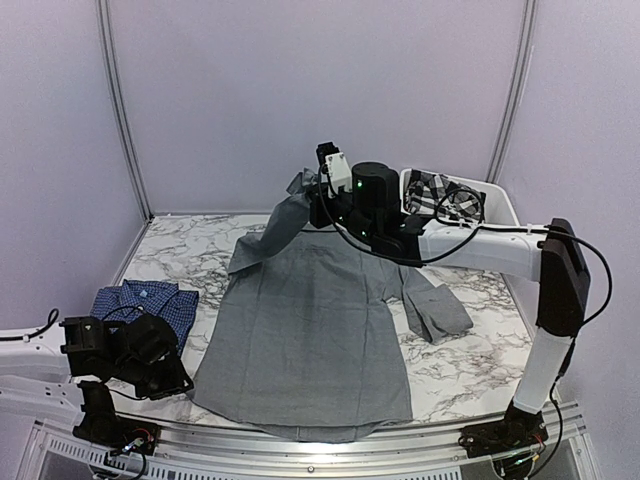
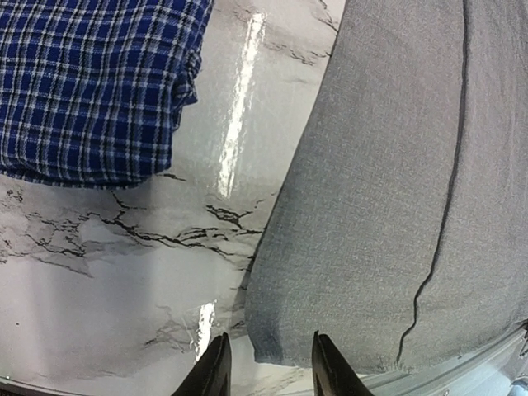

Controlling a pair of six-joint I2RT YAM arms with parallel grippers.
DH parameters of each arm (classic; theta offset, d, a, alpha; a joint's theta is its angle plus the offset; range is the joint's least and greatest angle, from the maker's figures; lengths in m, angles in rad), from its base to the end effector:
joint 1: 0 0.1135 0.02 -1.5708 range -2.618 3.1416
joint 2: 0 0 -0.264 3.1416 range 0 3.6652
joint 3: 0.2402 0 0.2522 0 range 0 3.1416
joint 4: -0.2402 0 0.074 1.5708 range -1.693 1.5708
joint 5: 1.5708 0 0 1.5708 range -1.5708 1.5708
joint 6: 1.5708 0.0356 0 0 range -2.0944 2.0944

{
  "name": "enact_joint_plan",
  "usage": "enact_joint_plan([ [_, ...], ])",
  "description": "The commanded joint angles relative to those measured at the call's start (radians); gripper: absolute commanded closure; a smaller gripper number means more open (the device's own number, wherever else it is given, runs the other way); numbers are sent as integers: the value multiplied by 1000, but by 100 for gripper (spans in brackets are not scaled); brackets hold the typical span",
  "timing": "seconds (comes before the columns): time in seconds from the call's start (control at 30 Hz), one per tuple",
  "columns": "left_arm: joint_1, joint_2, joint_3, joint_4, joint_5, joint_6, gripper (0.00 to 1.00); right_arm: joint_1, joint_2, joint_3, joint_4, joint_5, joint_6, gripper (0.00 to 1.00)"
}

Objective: Fold and stack the long sleeve shirts
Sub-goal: Pick up the shirt from the center of the board.

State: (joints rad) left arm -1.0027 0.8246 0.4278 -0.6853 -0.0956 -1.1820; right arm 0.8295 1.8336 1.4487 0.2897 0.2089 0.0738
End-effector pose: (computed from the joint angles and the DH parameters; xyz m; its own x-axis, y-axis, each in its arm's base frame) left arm 0.0789 -0.1173 0.1714 -0.9342 -0.2484 -0.2560 -0.1306 0.9061 -0.4025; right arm 0.3069 0.3243 0.3217 -0.1069 -0.0100 -0.9942 -0.5758 0.8158 0.0537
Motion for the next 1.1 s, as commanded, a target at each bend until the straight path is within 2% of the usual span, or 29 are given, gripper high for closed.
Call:
enact_joint_plan([
  [0.0, -13, 17, 28, -17, -3, 1, 64, -7, -10, 28, 13, -7, -5, 100],
  [0.23, -19, 38, 4, -8, 6, -9, 66, -8, -11, 26, 15, -3, -8, 100],
  [0.43, -19, 48, -1, 18, -11, -9, 76, -7, -10, 27, 19, -4, -11, 100],
  [0.7, -24, 100, -4, 43, 7, 1, 83, -7, -4, 52, 14, -5, -33, 100],
  [0.8, -24, 96, 7, 41, -4, 9, 94, -7, -2, 60, 11, -8, -36, 100],
  [0.87, -24, 92, 34, 42, -16, 28, 99, -8, 1, 74, 6, -9, -49, 100],
  [1.07, -29, 123, 152, 48, -29, 190, 100, -12, 25, 160, -10, 39, -147, 100],
])
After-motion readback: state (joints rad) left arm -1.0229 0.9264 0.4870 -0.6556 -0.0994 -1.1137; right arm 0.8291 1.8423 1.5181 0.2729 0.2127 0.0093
